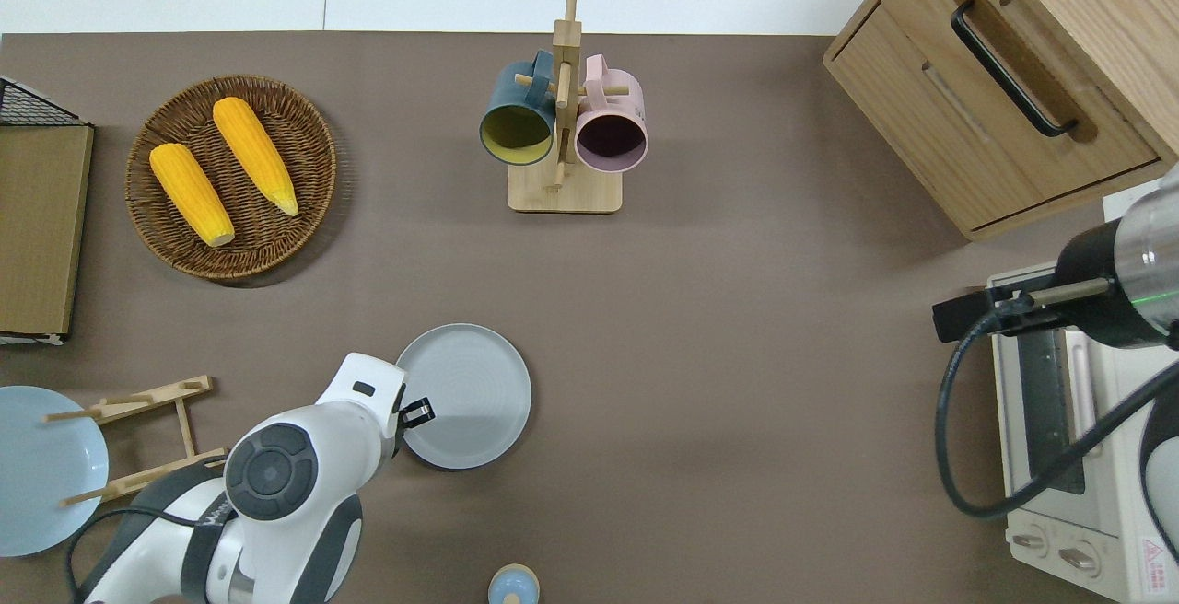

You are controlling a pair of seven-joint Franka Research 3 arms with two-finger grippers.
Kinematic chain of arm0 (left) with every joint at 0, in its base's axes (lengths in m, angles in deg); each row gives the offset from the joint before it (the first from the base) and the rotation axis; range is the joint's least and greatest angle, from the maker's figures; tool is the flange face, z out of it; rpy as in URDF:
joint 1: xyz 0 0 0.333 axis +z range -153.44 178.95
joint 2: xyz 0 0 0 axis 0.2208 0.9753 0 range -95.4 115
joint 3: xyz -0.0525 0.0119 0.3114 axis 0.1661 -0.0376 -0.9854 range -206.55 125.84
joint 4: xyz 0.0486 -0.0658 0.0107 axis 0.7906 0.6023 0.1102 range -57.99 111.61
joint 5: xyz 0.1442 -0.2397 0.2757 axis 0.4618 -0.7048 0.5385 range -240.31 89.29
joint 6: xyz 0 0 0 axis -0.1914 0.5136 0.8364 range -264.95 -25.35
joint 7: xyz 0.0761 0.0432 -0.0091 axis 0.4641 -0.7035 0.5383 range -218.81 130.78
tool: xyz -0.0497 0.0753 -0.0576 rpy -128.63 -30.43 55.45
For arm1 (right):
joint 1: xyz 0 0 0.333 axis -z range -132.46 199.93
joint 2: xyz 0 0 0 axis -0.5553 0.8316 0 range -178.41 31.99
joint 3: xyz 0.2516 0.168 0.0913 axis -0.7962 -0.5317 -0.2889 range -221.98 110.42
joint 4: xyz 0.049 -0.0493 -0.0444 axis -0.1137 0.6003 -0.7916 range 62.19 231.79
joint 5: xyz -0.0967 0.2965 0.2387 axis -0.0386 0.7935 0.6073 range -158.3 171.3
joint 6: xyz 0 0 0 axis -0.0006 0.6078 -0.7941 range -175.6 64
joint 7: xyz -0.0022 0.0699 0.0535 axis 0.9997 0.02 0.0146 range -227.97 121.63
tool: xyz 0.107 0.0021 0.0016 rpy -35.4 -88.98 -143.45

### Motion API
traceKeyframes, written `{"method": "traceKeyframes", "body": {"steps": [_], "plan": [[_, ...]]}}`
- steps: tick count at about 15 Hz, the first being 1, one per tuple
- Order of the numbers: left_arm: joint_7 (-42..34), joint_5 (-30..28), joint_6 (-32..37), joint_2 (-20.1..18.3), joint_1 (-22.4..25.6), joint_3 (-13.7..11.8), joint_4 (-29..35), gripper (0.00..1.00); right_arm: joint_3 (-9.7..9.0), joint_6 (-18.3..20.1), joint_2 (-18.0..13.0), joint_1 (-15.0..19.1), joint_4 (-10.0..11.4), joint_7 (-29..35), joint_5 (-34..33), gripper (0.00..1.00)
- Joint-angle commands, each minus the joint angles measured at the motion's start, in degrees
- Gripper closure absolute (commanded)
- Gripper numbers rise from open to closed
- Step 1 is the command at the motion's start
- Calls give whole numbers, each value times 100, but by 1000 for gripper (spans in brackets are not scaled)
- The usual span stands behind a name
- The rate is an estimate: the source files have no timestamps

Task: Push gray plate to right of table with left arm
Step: 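Push the gray plate with the left gripper toward the toaster oven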

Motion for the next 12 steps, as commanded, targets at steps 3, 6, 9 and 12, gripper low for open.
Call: {"method": "traceKeyframes", "body": {"steps": [3,6,9,12], "plan": [[1757,-118,-103,893,-945,182,-740,1000,-96,89,-17,113,-50,74,25,17],[2629,-74,-235,1280,-990,622,-1145,1000,-87,89,-17,113,-50,74,33,17],[3166,-48,-235,1623,-1086,833,-1558,1000,-87,89,-17,113,-50,74,33,17],[3623,-39,-235,1869,-1420,834,-1901,1000,-87,89,-17,113,-50,74,25,17]]}}
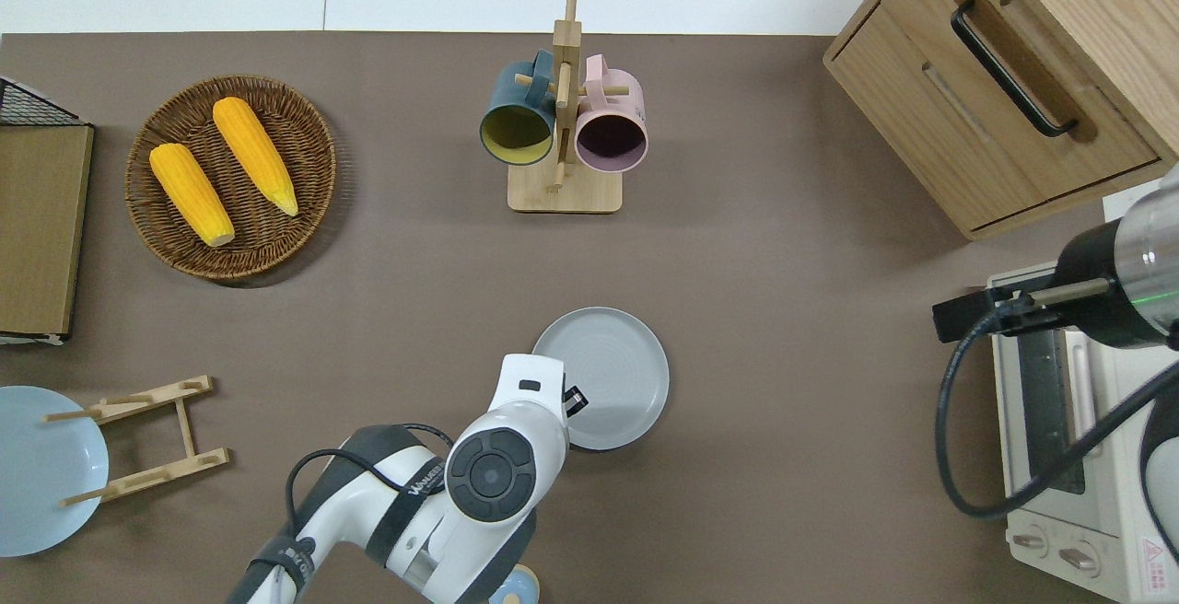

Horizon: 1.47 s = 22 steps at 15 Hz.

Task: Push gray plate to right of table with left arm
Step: 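Push the gray plate with the left gripper toward the toaster oven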

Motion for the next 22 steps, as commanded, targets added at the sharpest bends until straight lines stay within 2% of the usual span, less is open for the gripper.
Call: {"method": "traceKeyframes", "body": {"steps": [1,4,7,8,10,12,14,20,22], "plan": [[598,-14,-47,628,-460,-14,-556,1000,-87,89,-17,113,-50,74,25,17],[1090,284,-38,804,-628,-14,-820,1000,-96,89,-17,113,-50,74,25,17],[1180,417,-12,839,-611,-14,-838,994,-96,89,-17,113,-50,74,33,17],[1136,426,14,831,-593,-14,-847,918,-87,89,-17,113,-50,74,25,17],[969,487,67,778,-576,-49,-856,646,-87,89,-17,113,-50,74,33,17],[689,505,286,752,-541,-92,-926,289,-96,89,-17,113,-50,74,33,17],[442,496,715,760,-523,-110,-1171,10,-96,89,-17,113,-50,74,33,17],[310,487,1315,708,-426,-110,-1523,5,-87,89,-17,113,-50,74,33,17],[12,461,1578,629,-339,-119,-1655,5,-87,89,-17,113,-50,74,33,17]]}}
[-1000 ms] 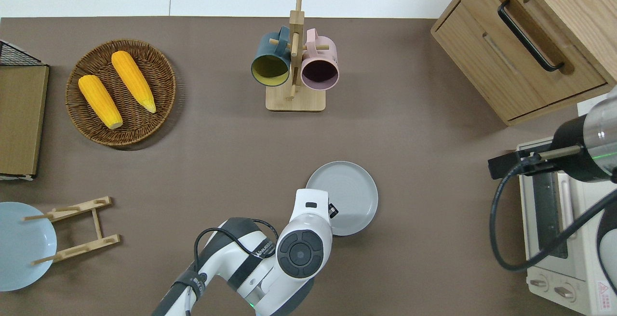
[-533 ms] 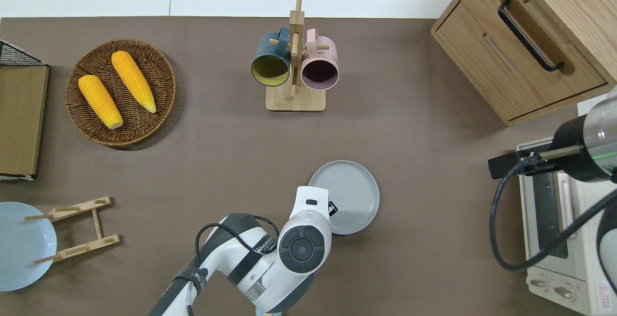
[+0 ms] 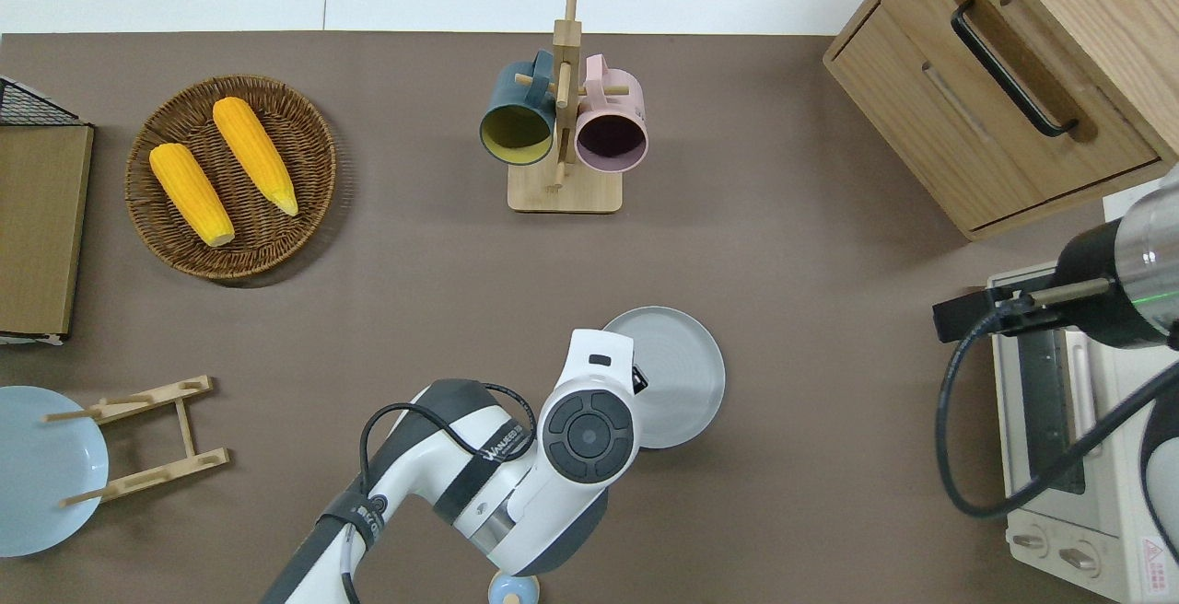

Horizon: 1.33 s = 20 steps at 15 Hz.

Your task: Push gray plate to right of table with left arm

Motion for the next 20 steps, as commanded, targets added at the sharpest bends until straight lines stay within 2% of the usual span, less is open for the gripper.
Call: {"method": "traceKeyframes", "body": {"steps": [1,3,5,6,8,10,11,14,17,20], "plan": [[-568,48,606,-89,255,24,-315,5,-96,89,-17,113,-50,74,33,17],[-1208,13,1027,-318,527,24,-394,2,-96,89,-17,113,-50,74,33,17],[-2078,-189,1782,-608,843,6,-648,2,-87,89,-17,113,-50,74,33,17],[-2630,-259,2263,-757,1114,-2,-823,2,-96,89,-17,113,-50,74,33,17],[-3623,-312,2775,-1003,1606,6,-1009,2,-87,89,-17,113,-50,74,33,17],[-4293,-287,3242,-1197,1906,-2,-1185,2,-96,89,-17,113,-50,74,25,17],[-4923,-278,3418,-1354,2213,-11,-1203,2,-96,89,-17,113,-50,74,33,17],[-6129,-313,3857,-1689,2969,-11,-1351,2,-96,89,-17,113,-50,74,33,17],[-6554,-251,4367,-1699,3322,-20,-1869,2,-96,89,-17,121,-50,74,25,17],[-7037,-260,4589,-1681,3525,-221,-2310,2,-96,89,-17,113,-50,74,33,17]]}}
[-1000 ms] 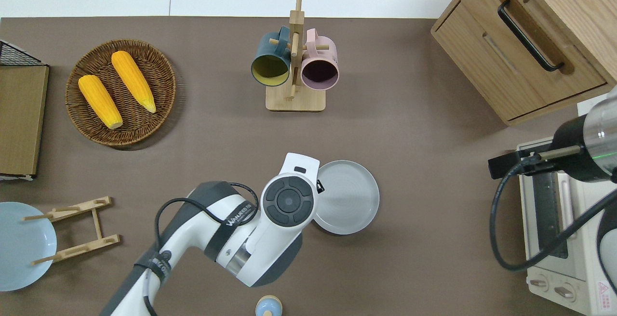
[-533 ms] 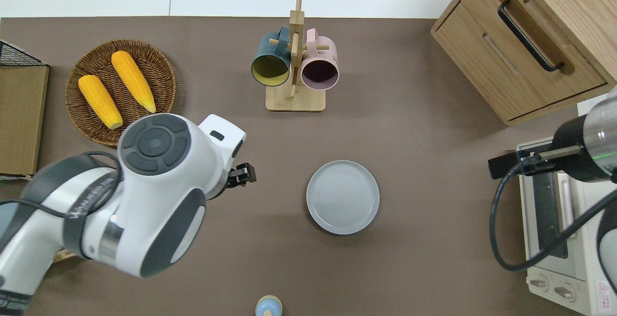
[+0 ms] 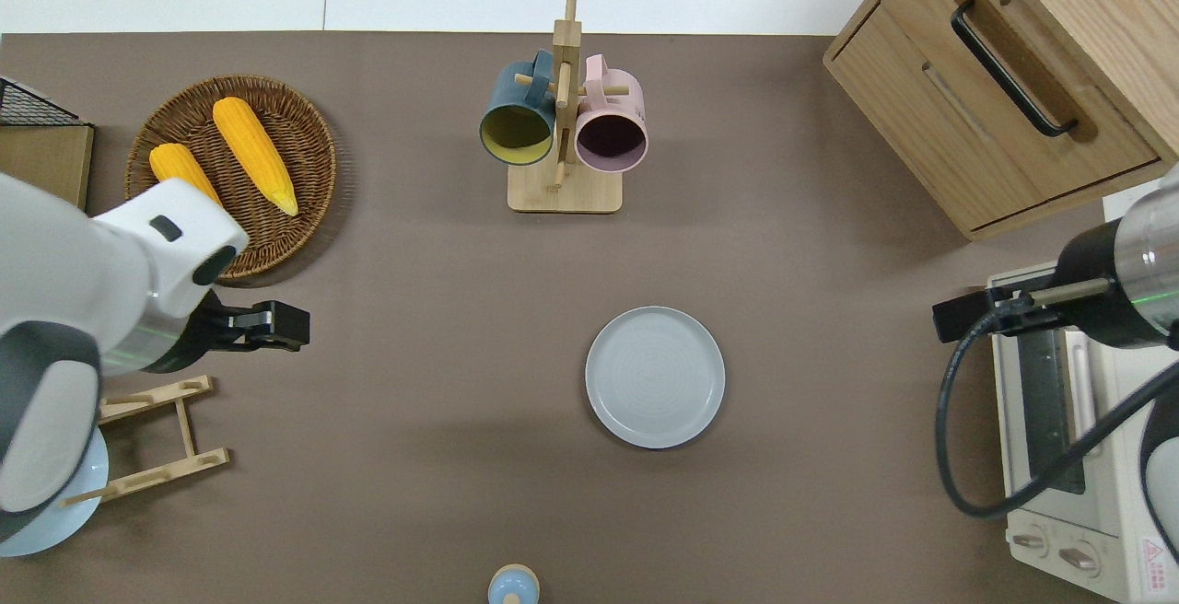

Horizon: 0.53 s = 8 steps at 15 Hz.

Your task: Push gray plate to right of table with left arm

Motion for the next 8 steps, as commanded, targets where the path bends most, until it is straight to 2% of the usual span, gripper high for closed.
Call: {"method": "traceKeyframes", "body": {"steps": [1,2,8], "plan": [[-497,-60,325,47,153,-241,-480,2,-96,89,-17,113,-50,74,33,17],[-506,-69,325,47,136,-346,-480,2,-96,89,-17,113,-50,74,33,17],[-673,-104,211,284,153,-497,-725,2,-96,89,-17,113,-50,74,33,17]]}}
